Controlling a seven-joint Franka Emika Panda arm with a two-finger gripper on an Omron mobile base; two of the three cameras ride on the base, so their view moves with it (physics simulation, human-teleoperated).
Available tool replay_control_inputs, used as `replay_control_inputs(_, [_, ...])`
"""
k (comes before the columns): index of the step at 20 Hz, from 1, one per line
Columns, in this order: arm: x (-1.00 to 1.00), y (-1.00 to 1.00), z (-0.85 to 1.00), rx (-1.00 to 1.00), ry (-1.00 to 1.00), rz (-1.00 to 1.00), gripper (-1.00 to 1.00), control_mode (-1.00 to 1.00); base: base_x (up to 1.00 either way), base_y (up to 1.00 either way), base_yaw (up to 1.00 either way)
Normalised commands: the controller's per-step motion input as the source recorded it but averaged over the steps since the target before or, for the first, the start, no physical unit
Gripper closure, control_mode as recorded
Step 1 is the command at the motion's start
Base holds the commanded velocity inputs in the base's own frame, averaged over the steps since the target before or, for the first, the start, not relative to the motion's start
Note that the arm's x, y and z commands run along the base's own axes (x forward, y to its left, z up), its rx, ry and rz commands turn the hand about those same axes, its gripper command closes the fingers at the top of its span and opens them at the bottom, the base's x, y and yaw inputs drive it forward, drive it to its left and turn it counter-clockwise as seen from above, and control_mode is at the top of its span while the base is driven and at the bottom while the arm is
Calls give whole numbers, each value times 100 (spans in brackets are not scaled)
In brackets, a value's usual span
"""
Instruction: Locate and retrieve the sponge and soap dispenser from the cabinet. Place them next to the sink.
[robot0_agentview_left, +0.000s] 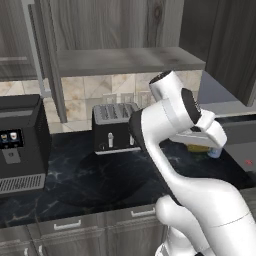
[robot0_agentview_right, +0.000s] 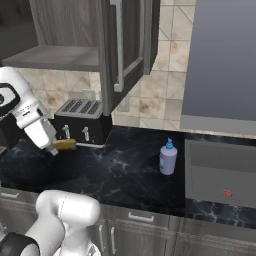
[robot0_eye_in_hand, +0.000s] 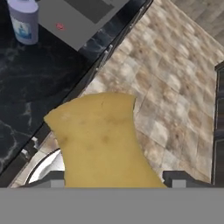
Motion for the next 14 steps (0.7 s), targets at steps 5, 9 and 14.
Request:
replay_control_inputs(5, [17, -26, -77, -5, -2, 0, 100, -100, 0, 0, 0])
replay_control_inputs(9, [8, -8, -44, -5, -13, 6, 100, -100, 0, 0, 0])
replay_control_inputs(14, [39, -48, -30, 0, -3, 8, 100, -100, 0, 0, 0])
